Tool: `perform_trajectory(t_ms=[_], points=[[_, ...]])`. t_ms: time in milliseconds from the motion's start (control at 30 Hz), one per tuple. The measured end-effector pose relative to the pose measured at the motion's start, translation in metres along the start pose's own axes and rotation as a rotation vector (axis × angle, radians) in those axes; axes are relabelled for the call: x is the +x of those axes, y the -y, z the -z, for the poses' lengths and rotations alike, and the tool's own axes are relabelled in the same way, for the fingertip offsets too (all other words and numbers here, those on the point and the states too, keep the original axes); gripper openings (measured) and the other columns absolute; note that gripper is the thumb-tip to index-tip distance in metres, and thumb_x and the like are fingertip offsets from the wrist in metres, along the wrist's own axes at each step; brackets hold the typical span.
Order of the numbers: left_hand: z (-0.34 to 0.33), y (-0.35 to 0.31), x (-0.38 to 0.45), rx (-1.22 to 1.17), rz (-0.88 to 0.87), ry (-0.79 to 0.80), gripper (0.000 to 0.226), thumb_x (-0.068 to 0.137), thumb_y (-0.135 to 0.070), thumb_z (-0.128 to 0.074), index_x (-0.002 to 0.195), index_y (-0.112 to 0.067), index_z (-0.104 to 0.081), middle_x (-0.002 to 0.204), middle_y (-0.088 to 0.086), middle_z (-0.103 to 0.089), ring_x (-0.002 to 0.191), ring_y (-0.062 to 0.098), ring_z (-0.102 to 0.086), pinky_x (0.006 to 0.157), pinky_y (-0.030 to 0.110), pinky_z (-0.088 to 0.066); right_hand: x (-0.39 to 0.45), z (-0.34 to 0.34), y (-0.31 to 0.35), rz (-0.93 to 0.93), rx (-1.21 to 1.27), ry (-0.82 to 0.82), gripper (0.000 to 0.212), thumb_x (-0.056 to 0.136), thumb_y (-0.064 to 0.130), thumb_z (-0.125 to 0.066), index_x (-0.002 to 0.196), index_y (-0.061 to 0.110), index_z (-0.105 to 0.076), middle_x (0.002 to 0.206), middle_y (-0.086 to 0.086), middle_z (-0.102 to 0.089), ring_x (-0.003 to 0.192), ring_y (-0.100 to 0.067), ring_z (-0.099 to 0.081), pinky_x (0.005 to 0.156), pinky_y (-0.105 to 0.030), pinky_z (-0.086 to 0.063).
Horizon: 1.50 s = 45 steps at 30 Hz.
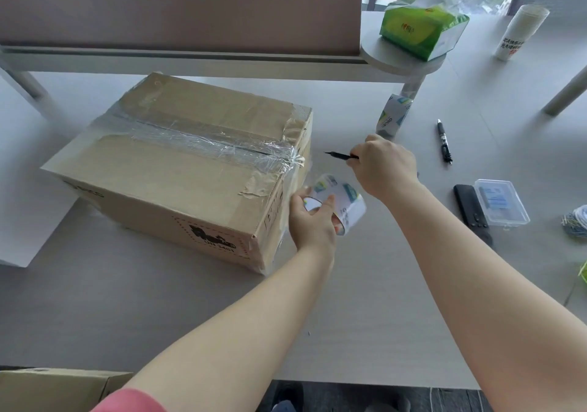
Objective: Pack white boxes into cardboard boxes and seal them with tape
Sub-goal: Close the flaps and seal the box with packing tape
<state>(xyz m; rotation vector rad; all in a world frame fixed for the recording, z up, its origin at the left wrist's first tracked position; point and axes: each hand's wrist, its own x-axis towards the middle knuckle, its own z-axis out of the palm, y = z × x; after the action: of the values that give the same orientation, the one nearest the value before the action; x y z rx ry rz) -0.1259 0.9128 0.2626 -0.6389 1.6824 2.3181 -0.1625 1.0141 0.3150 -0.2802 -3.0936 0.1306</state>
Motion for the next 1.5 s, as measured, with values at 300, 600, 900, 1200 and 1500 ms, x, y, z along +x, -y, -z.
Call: perform_trajectory(t_ms=[300,600,900,1200,1500], points=[[0.017,0.012,0.017,0.281,0.000,0.042,0.038,0.088,-0.005,-0.059,0.124,-0.013,-0.050,0.103,0.007,-0.058,0.072,0.019,-0.052,0.066,0.028,-0.045,-0.025,-0.055,-0.038,-0.335,0.329,0.291,0.026,0.094,0.017,-0.048,0.101,-0.001,-0.065,0.083,-0.014,-0.050,0.079,-0.027,-0.044,0.065,-0.026,-0.033],[0.016,0.009,0.042,0.470,-0.049,0.207,0.039,0.092,-0.005,-0.050,0.128,-0.017,-0.046,0.102,0.007,-0.053,0.074,0.015,-0.050,0.053,0.016,-0.039,-0.046,-0.112,-0.048,-0.542,0.400,0.400,0.024,0.084,0.017,-0.056,0.103,0.004,-0.059,0.094,-0.013,-0.059,0.085,-0.029,-0.054,0.068,-0.028,-0.040],[-0.012,-0.013,0.038,0.581,-0.113,0.372,0.041,0.095,-0.009,-0.046,0.134,-0.024,-0.045,0.102,0.006,-0.049,0.091,0.017,-0.048,0.078,0.024,-0.042,-0.017,-0.053,-0.039,-0.439,1.082,-0.020,0.032,0.092,0.019,-0.054,0.120,0.005,-0.059,0.116,-0.009,-0.063,0.103,-0.015,-0.056,0.084,-0.022,-0.041],[-0.055,-0.060,0.024,0.737,-0.222,0.580,0.049,0.097,-0.007,-0.042,0.144,-0.019,-0.033,0.136,0.010,-0.051,0.124,0.023,-0.049,0.100,0.028,-0.040,0.006,0.004,-0.050,-0.313,1.052,-0.135,0.012,0.080,0.010,-0.069,0.070,0.011,-0.062,0.065,0.007,-0.056,0.065,-0.008,-0.051,0.073,-0.027,-0.042],[-0.088,-0.113,0.054,0.797,-0.303,0.665,0.024,0.090,-0.013,-0.058,0.113,-0.004,-0.054,0.093,0.006,-0.054,0.080,0.018,-0.051,0.060,0.021,-0.042,0.049,0.038,-0.062,-0.409,0.983,-0.351,0.012,0.084,0.011,-0.063,0.088,0.002,-0.068,0.067,0.002,-0.057,0.075,-0.017,-0.053,0.072,-0.028,-0.043]])
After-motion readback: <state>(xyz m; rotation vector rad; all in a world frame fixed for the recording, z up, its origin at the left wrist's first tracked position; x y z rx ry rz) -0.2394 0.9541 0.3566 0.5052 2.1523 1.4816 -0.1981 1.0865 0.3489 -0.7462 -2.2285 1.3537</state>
